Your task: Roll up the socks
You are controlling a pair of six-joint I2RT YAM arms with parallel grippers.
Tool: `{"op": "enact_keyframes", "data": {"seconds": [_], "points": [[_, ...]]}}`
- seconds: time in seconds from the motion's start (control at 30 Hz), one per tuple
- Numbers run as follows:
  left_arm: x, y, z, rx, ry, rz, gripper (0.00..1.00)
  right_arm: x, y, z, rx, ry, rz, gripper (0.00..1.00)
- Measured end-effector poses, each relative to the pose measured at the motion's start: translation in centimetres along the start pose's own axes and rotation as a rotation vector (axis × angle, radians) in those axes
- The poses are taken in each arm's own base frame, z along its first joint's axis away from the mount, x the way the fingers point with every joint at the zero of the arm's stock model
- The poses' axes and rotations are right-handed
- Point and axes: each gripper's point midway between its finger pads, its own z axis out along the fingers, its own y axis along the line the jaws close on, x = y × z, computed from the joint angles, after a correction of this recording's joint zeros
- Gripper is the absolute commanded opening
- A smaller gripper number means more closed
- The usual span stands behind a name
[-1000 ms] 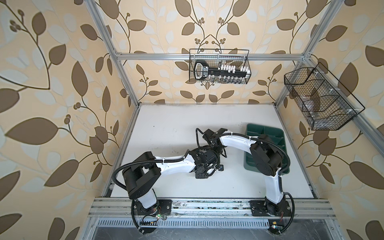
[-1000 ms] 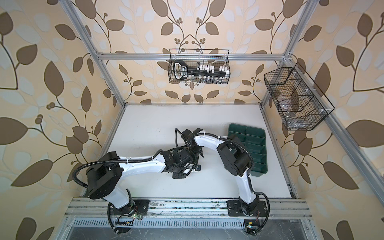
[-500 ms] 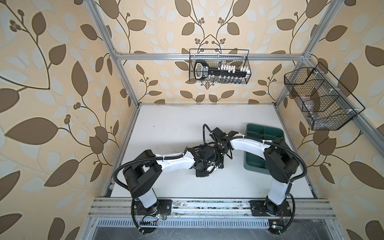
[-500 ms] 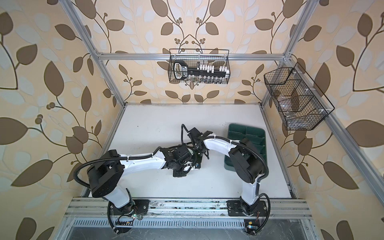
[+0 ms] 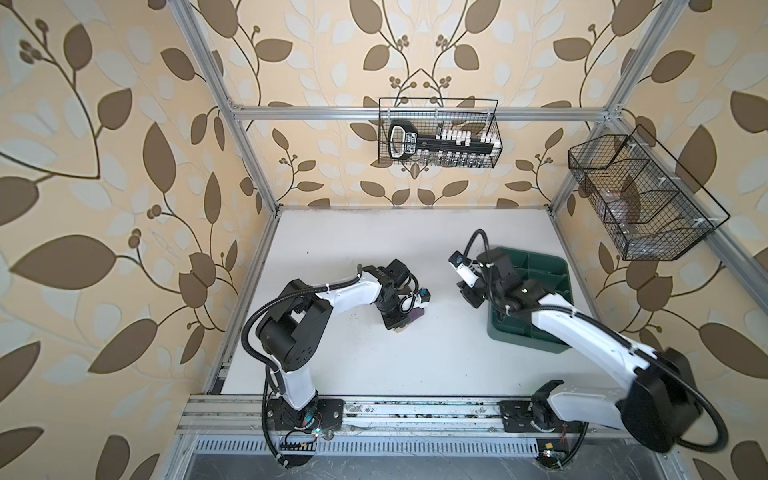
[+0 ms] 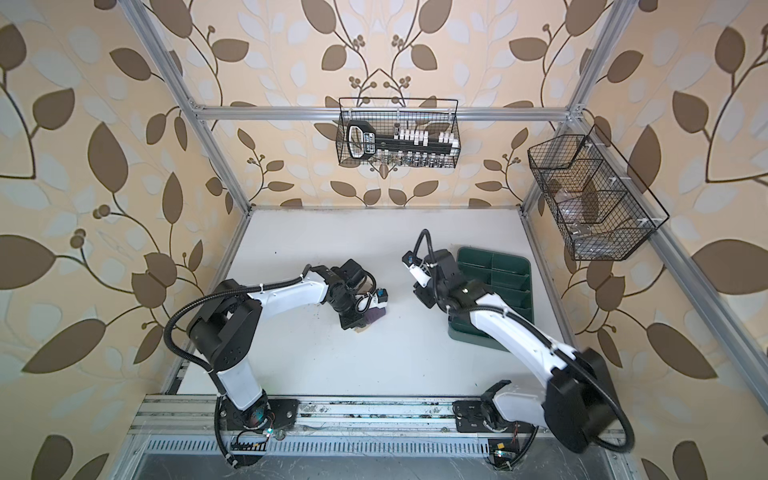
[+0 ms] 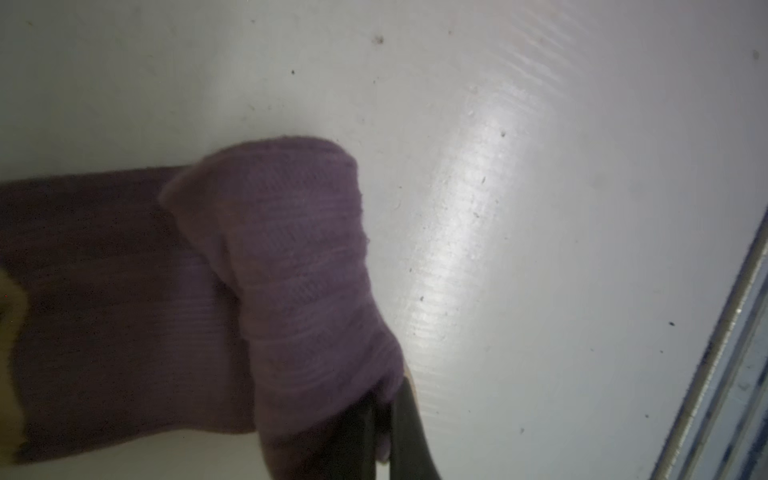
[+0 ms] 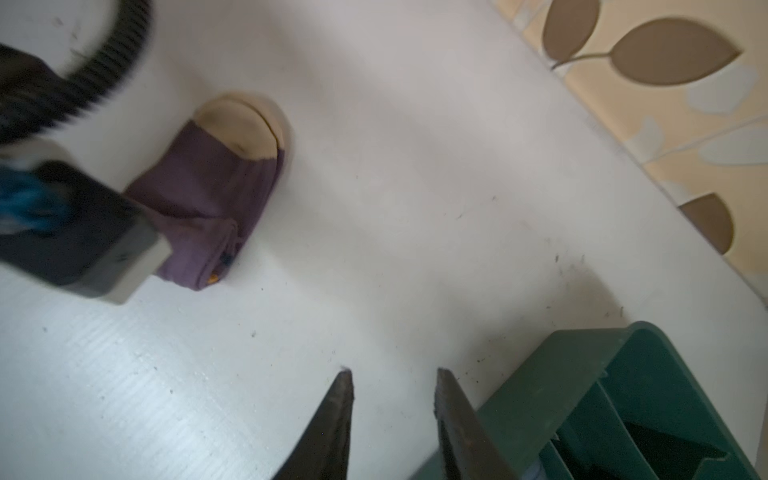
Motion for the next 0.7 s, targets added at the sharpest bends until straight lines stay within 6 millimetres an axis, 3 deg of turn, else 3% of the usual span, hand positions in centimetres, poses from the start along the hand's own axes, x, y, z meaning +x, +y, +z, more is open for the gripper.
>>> {"op": "enact_keyframes", "data": {"seconds": [0.1, 0.23, 0.37, 0.43, 0.57, 0.7], "points": [[-0.4, 0.2, 0.2, 0.078, 0.022, -0.047, 0.0, -1.2, 1.6, -2.7, -0.017, -0.193, -0.032, 0.49], [-0.5, 0.4, 0.3, 0.157, 0.049, -0.107, 0.0, -1.3, 6.9, -3.4, -0.137, -0.312, -0.237, 0.5], [-0.4, 0.7, 0.2, 0.199, 0.062, -0.16, 0.0, 1.4, 14.1, -0.8, -0.24, -0.264, -0.567, 0.52], [-0.4, 0.8, 0.2, 0.21, 0.065, -0.181, 0.0, 3.1, 16.1, 1.0, -0.247, -0.222, -0.696, 0.54], [-0.4, 0.7, 0.2, 0.216, 0.066, -0.194, 0.0, 5.6, 17.9, 4.9, -0.219, -0.141, -0.892, 0.58], [-0.4, 0.7, 0.2, 0.216, 0.066, -0.196, 0.0, 4.8, 18.4, 7.8, -0.17, -0.133, -0.989, 0.59]]}}
